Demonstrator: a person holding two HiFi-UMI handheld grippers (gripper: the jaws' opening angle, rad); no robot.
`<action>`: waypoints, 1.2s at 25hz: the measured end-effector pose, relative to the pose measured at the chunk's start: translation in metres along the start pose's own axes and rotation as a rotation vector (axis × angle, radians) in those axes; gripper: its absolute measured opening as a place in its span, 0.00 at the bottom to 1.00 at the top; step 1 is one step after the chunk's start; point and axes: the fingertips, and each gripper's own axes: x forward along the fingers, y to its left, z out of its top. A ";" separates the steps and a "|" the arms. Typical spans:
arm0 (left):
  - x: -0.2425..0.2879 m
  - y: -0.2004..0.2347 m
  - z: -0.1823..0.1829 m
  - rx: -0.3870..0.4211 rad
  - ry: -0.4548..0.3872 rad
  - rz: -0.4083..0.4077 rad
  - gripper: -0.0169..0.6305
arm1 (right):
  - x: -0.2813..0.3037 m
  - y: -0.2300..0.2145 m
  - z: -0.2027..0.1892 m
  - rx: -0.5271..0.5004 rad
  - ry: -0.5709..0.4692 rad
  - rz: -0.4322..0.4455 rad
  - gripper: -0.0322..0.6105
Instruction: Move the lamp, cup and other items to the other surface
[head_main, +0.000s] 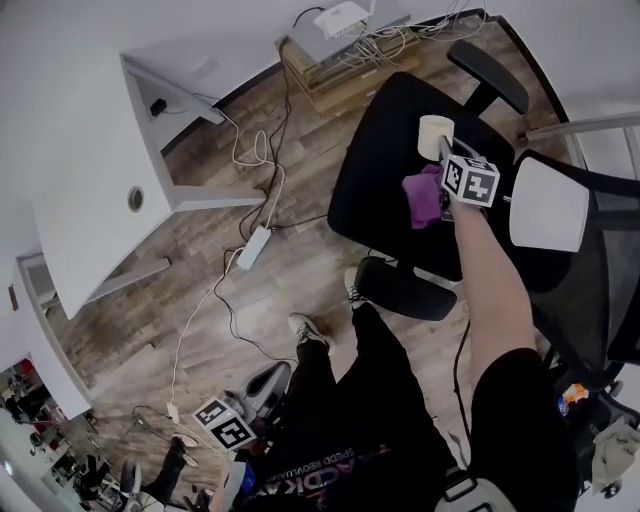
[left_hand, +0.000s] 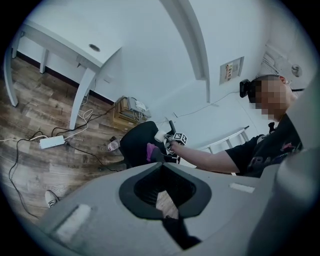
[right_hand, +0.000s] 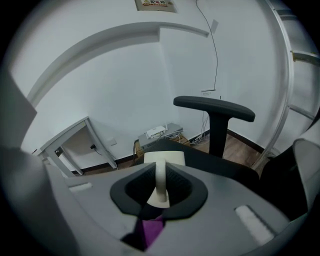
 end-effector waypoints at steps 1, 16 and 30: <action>0.002 0.000 -0.003 0.004 0.010 0.007 0.02 | 0.005 0.000 -0.002 0.004 0.004 0.004 0.12; 0.022 0.003 -0.013 -0.001 0.084 0.010 0.02 | 0.023 0.004 -0.041 -0.064 0.017 0.039 0.12; 0.012 0.007 -0.021 -0.008 0.050 -0.029 0.02 | 0.006 0.005 -0.085 -0.057 0.195 0.052 0.18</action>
